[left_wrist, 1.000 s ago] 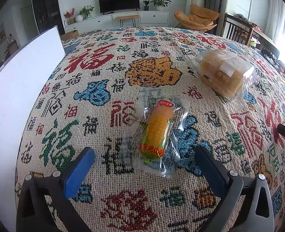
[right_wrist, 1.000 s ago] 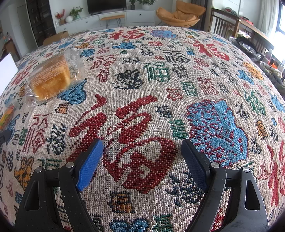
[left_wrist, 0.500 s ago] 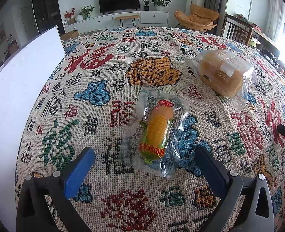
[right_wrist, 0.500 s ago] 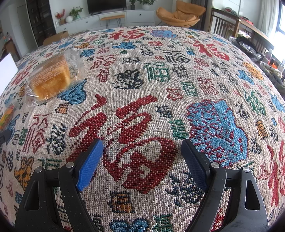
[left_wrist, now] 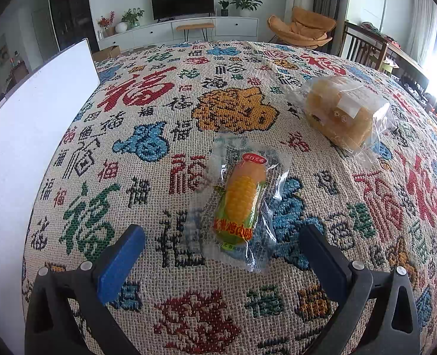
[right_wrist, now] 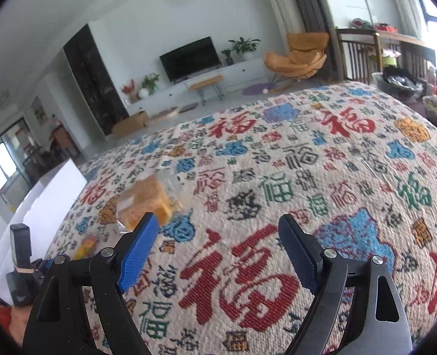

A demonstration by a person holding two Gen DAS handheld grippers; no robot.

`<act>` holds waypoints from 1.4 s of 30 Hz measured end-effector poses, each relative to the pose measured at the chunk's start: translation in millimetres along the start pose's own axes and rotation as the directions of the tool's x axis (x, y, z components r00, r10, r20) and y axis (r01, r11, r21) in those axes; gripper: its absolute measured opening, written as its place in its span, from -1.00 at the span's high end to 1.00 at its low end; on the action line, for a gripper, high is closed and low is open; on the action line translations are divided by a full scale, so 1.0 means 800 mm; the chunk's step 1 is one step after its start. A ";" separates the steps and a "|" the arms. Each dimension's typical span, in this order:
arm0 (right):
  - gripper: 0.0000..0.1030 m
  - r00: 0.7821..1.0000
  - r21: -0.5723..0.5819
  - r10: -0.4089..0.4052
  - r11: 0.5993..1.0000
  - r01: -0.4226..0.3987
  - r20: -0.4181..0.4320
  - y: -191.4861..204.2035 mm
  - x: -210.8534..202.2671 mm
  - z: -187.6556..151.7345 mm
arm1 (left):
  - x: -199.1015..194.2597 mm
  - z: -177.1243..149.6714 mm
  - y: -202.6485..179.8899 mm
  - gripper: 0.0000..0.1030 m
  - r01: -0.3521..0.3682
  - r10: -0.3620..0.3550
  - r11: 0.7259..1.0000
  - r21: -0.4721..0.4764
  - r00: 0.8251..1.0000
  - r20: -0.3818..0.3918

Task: Organize snacks
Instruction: 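Grasp the bagged bread cake with the right tool while the left tool grasps the corn snack, then carry both snacks over the white box and open both tools to drop them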

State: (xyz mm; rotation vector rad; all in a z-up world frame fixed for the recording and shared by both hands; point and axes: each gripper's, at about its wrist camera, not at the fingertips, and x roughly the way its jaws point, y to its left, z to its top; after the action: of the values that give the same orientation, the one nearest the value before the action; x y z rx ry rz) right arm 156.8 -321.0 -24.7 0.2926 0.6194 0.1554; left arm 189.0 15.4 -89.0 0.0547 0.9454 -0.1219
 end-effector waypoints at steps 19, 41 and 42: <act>-0.71 0.883 -0.382 -0.154 0.924 -0.031 -0.444 0.153 0.232 0.003 | 0.000 0.000 0.000 -1.00 0.000 0.000 1.000 0.001 1.000 0.000; -0.56 0.931 -0.127 -0.008 0.991 -0.041 -0.366 0.076 0.014 -0.019 | -0.029 -0.006 0.004 0.49 0.143 -0.143 0.989 0.036 0.990 0.000; -0.56 0.933 -0.133 -0.007 0.990 -0.044 -0.359 0.078 0.007 -0.015 | -0.036 -0.010 0.008 0.50 0.158 -0.158 0.987 0.025 0.987 0.008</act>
State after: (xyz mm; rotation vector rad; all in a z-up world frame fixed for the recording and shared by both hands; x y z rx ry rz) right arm 150.6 -257.6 -17.6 0.1341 0.9648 0.2732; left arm 166.6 24.5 -70.0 0.0009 0.9378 -0.2800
